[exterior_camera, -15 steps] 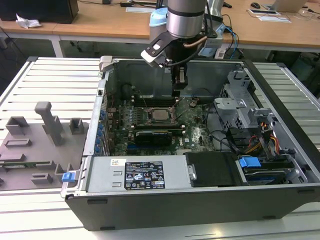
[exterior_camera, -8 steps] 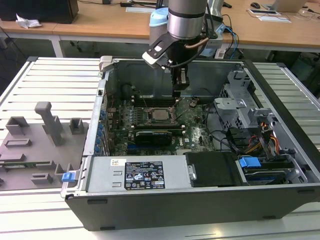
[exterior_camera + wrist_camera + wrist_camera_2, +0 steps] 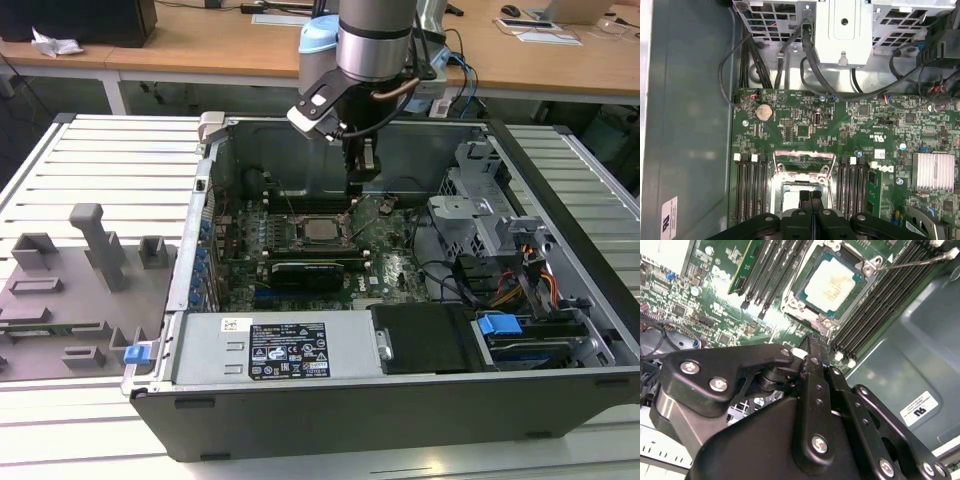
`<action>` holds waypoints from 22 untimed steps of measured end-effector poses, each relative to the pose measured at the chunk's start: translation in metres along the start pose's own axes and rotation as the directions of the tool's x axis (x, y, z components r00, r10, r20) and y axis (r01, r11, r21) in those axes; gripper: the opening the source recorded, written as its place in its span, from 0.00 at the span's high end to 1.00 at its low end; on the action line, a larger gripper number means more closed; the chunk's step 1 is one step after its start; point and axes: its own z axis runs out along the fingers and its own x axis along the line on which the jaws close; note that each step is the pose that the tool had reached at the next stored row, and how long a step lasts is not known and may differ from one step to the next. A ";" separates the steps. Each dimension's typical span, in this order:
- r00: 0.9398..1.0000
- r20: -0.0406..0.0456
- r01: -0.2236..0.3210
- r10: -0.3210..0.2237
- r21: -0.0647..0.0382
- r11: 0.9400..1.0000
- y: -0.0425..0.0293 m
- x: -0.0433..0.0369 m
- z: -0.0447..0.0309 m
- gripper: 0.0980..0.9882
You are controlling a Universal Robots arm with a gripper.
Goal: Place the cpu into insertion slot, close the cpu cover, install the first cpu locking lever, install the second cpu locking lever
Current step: 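Close the cpu cover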
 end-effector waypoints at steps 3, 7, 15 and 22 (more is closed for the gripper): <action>1.000 0.000 0.003 -0.003 0.000 1.000 0.0010 -0.0001 0.0013 0.99; 1.000 0.000 0.005 -0.005 0.000 1.000 0.0017 -0.0001 0.0028 0.99; 1.000 0.000 0.005 -0.005 0.000 1.000 0.0059 -0.0003 0.0044 0.99; 1.000 0.000 0.005 -0.005 0.000 1.000 0.0112 -0.0005 0.0056 0.99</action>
